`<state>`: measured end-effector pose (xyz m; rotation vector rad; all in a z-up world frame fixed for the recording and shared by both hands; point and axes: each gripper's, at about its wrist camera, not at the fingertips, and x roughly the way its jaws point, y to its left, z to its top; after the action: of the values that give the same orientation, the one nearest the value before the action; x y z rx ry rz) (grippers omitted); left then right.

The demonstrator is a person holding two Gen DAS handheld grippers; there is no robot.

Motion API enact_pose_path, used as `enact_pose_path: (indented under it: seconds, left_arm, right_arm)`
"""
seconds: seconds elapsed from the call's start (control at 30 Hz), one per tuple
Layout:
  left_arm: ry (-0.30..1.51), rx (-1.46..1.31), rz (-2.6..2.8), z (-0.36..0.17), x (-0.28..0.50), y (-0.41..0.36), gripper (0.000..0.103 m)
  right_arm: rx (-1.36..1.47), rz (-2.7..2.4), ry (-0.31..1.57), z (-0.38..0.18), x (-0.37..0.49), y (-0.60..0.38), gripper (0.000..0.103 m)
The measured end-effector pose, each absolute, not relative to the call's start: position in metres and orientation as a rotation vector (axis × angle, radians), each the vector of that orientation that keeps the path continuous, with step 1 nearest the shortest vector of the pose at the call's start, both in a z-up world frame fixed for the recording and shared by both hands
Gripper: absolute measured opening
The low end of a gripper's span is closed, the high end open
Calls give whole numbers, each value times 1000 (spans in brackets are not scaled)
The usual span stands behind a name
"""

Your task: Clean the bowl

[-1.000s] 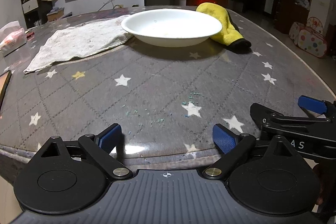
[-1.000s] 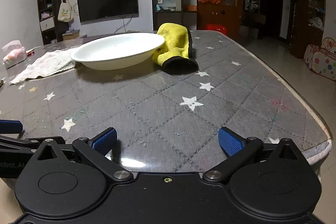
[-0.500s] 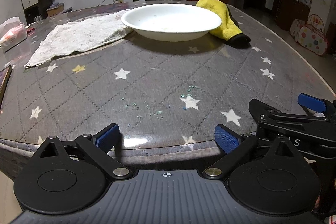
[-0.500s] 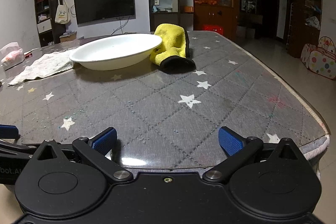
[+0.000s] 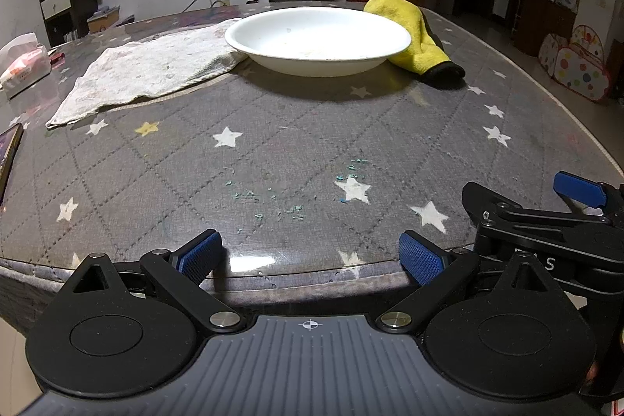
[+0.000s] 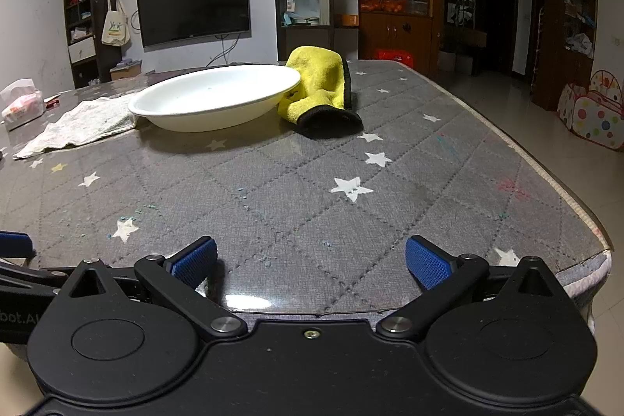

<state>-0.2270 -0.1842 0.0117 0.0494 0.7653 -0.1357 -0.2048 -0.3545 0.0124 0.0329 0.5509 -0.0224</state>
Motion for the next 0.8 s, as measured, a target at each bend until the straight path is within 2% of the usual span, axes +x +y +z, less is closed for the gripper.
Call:
enact_pose_path:
  seconds: [0.8]
  left_arm:
    - [835,60,-141,15,-218,-186,100]
  right_arm:
    - [29,-27,595,20,-195,-354,103]
